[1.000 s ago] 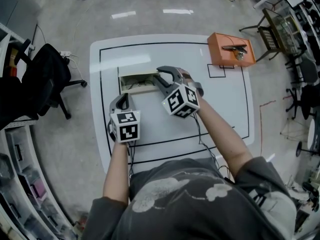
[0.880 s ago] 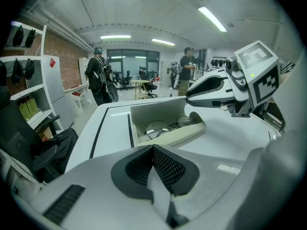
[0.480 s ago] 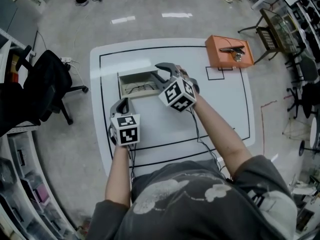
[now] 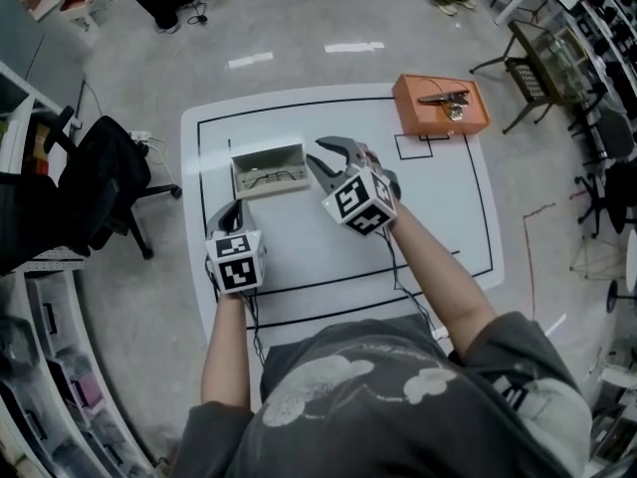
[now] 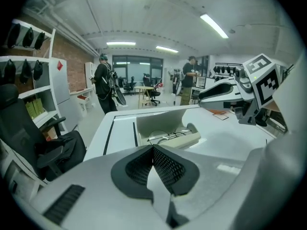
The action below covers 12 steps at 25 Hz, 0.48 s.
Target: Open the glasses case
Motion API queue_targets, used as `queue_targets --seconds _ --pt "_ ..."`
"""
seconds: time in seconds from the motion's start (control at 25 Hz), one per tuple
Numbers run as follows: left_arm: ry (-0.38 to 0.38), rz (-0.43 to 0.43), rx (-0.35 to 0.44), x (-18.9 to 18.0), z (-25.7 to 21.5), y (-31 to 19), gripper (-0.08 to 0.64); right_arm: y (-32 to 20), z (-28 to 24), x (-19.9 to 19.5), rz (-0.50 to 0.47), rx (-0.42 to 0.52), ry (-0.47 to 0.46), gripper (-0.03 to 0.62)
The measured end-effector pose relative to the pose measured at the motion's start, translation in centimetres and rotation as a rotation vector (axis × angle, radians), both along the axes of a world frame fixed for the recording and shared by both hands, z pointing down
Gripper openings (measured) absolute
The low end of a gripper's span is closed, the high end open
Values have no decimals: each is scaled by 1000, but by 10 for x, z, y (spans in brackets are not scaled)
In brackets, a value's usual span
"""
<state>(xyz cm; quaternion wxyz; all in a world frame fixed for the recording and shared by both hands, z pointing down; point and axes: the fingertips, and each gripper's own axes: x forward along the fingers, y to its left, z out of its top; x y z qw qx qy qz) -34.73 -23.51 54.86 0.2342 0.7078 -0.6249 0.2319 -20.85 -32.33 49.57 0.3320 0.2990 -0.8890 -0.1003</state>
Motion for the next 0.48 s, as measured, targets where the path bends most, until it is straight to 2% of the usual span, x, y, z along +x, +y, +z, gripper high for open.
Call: queue_targets --seconds 0.08,0.36,0.48 --pt "-4 -6 30 5 -15 7 2 7 -11 8 -6 8 -18 103" --pt "-37 -84 190 24 -74 28 2 26 -38 36 -20 35 -84 8" --pt "-40 -137 226 31 -91 38 2 34 -48 48 -35 33 -107 2"
